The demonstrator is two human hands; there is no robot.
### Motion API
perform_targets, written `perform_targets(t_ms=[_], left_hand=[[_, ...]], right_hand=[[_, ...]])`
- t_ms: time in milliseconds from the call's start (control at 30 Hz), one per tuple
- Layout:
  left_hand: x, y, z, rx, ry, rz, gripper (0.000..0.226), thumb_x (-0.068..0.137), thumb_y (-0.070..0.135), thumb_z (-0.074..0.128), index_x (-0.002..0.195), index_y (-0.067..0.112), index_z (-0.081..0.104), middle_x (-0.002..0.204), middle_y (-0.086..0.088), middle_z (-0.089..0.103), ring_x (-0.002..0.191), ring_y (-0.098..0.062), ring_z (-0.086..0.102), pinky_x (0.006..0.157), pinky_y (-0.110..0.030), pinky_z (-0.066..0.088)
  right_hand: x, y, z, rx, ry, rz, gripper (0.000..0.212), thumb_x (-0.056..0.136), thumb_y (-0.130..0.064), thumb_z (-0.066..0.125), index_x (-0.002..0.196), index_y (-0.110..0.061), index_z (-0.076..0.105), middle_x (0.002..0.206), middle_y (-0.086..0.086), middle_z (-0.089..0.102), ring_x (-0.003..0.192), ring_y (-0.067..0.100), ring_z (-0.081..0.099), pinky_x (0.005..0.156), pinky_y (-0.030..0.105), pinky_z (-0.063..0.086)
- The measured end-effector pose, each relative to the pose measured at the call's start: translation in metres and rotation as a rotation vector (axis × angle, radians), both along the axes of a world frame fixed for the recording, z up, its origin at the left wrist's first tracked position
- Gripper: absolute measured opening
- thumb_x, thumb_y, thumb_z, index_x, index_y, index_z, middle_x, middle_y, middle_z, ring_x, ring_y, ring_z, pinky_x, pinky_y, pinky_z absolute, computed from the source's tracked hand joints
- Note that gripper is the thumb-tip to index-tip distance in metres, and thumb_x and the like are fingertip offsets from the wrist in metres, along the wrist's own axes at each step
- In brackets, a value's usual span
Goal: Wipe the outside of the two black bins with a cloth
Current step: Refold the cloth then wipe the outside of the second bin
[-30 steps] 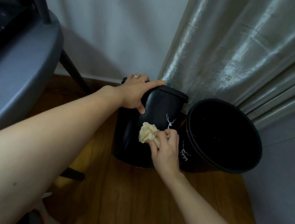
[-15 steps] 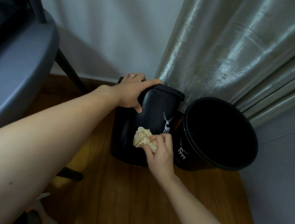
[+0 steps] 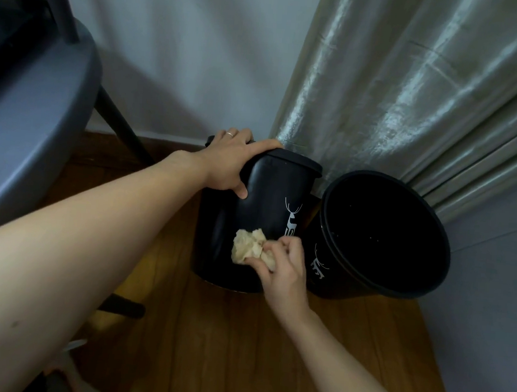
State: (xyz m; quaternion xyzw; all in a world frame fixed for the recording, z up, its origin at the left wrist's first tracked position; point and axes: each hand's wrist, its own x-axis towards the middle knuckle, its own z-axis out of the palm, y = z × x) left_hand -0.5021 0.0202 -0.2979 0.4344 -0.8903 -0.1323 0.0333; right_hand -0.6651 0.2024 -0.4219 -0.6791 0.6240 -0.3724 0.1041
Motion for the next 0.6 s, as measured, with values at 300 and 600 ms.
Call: perform_targets(t_ms=[300, 600], left_hand=[[0.000, 0.001, -0.001, 0.000, -0.006, 0.004, 0.112, 0.064, 0.035, 0.087, 0.150, 0.042, 0.015, 0.122, -0.010, 0.039, 0.115, -0.031, 0.035, 0.104, -0.042, 0.023], [0.001, 0.000, 0.000, 0.006, -0.006, -0.009, 0.112, 0.063, 0.036, 0.087, 0.149, 0.044, 0.016, 0.121, -0.009, 0.039, 0.113, -0.029, 0.035, 0.104, -0.043, 0.025]], right_hand=[[0.001, 0.003, 0.000, 0.006, -0.060, -0.017, 0.024, 0.080, -0.024, 0.076, 0.095, -0.011, 0.062, 0.103, -0.001, 0.044, 0.092, 0.018, 0.052, 0.081, 0.025, 0.046], [0.007, 0.039, -0.025, 0.070, 0.194, 0.224, 0.042, 0.068, -0.011, 0.084, 0.095, -0.015, 0.053, 0.102, 0.001, 0.043, 0.094, 0.013, 0.048, 0.076, 0.018, 0.045]])
